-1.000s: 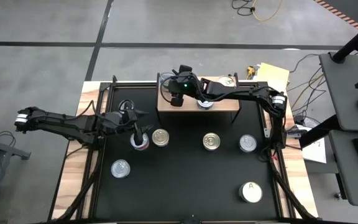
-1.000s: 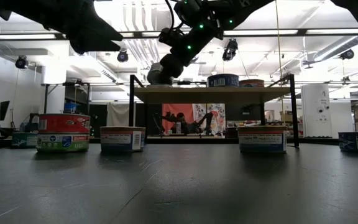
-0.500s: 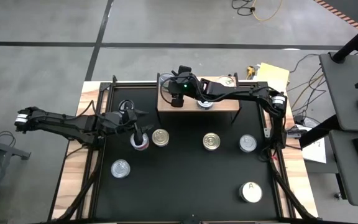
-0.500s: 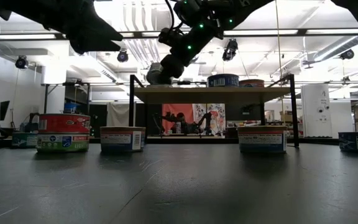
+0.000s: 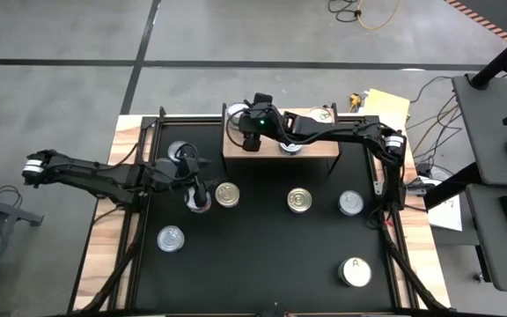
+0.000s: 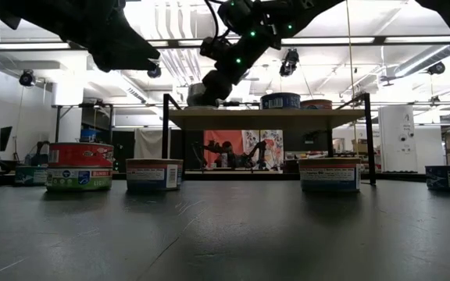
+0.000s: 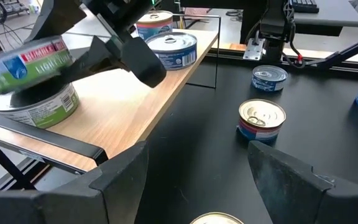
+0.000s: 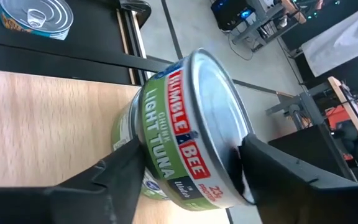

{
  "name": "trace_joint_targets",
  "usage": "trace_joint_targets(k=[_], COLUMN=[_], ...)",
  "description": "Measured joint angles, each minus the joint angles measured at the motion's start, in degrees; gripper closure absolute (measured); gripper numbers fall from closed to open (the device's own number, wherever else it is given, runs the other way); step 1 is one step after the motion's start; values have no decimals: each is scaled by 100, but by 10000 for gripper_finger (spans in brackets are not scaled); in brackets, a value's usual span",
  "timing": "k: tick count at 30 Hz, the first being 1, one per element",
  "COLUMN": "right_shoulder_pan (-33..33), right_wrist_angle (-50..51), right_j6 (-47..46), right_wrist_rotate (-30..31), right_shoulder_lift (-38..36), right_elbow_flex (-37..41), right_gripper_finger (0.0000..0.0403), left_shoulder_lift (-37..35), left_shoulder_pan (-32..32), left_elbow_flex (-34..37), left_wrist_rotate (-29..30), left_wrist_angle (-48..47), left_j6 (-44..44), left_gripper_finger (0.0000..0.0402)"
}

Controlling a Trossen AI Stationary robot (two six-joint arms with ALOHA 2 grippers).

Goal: Stack canned seafood by type on shelf
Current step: Stack the green white tuna can on top of the green white tuna can on the shelf

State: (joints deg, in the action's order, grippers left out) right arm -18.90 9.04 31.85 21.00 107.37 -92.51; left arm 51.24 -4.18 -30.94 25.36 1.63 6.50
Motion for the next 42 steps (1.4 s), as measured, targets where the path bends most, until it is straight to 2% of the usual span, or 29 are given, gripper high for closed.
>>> trace_joint_targets(k=[7, 17, 37, 42], right_shoulder_pan=[15, 13, -13, 54], right_wrist_angle=[-11, -33, -109, 114], right_j6=[-20, -292, -674, -918], right_wrist_rotate=[-1, -3, 1, -1], right_shoulder_lift=[0, 0, -4, -240], right_elbow_flex=[0, 0, 0, 0], right_gripper_finger=[97, 61, 56, 57], left_shoulder_lift=[0, 0, 0, 2], left_shoulder_pan=[2, 2, 2, 0], left_elbow_flex=[0, 0, 0, 0], left_wrist_rotate=[0, 0, 0, 0], left_wrist_angle=[8, 8, 59, 54], left_j6=[0, 0, 1, 43], left_gripper_finger=[141, 141, 141, 141])
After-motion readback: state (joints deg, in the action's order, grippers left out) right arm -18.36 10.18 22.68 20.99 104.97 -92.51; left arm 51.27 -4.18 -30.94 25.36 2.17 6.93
